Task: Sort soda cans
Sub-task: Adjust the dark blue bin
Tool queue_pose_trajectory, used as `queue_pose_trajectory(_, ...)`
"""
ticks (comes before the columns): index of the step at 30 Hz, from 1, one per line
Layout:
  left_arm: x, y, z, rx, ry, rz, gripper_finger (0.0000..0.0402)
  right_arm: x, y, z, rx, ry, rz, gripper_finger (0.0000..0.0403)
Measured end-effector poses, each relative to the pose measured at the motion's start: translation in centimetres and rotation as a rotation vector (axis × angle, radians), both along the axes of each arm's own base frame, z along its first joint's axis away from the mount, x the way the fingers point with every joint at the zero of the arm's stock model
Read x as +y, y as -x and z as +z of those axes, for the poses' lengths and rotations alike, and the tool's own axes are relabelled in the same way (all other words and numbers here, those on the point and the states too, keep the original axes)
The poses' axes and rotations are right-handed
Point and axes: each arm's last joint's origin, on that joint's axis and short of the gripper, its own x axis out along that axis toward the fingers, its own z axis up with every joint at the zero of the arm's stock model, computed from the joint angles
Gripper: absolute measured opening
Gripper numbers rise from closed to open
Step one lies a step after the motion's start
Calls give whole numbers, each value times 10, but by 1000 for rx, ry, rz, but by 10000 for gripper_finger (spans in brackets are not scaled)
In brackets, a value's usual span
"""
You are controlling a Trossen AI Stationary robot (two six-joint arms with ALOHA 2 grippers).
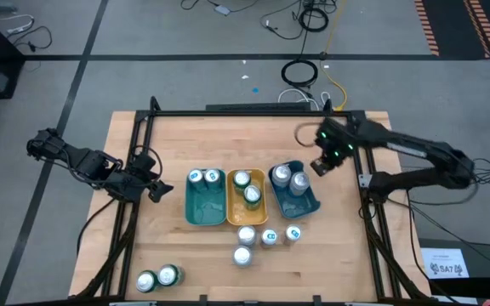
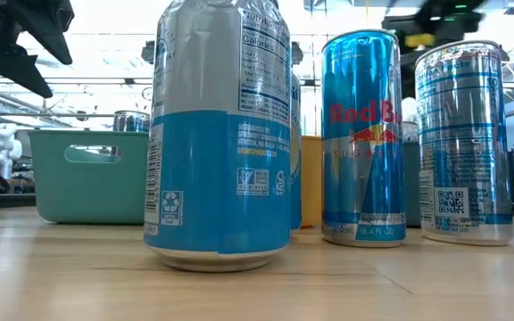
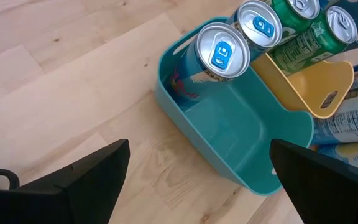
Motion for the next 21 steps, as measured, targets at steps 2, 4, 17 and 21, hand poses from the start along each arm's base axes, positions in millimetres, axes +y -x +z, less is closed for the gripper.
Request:
queue_pose_trajectory(2, 0, 0, 0, 0, 0, -1, 396, 14, 10, -8, -39, -17, -76, 0)
queue_pose_trajectory(4, 0, 0, 0, 1, 0, -2, 396, 25, 15, -16, -73, -39, -134, 0)
queue_pose_trajectory(17, 0, 0, 0, 10, -6, -27, 396, 72, 7, -57, -64, -144, -163, 0)
queue_pose_trajectory(21, 0, 0, 0, 10, -5, -29, 396, 82, -3, -60, -82, -161, -133, 0)
